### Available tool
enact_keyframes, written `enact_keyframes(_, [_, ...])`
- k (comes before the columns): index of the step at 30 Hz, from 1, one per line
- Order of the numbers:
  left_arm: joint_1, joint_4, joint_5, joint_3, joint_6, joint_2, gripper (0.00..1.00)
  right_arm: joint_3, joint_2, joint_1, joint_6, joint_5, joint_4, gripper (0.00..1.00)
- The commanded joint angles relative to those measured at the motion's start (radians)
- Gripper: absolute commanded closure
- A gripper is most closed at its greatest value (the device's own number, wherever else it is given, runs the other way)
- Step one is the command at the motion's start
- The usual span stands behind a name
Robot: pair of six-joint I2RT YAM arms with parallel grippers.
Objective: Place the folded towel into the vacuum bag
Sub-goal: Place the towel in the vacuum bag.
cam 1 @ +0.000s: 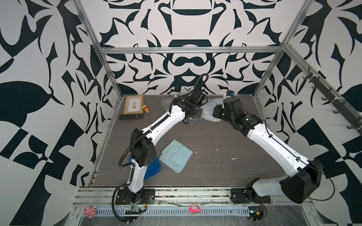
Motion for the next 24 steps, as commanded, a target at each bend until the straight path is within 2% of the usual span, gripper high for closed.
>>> enact_keyframes(1, [-0.002, -0.008, -0.037, 0.035, -0.001, 0.009, 1.00, 0.011, -0.058, 0.002, -0.052, 0.060, 0.007, 1.00])
enact_keyframes(12, [-0.054, 0.004, -0.041, 0.063, 0.014, 0.004, 1.00, 0.040, 0.017, 0.025, -0.001, 0.028, 0.074, 1.00])
enact_keyframes(18, [-0.064, 0.002, -0.031, 0.065, 0.011, 0.002, 1.00, 0.021, 0.038, 0.026, 0.075, -0.014, 0.146, 1.00])
enact_keyframes(24, [-0.066, 0.014, -0.004, 0.053, 0.008, -0.001, 1.00, -0.013, 0.061, 0.025, 0.139, -0.155, 0.227, 1.00])
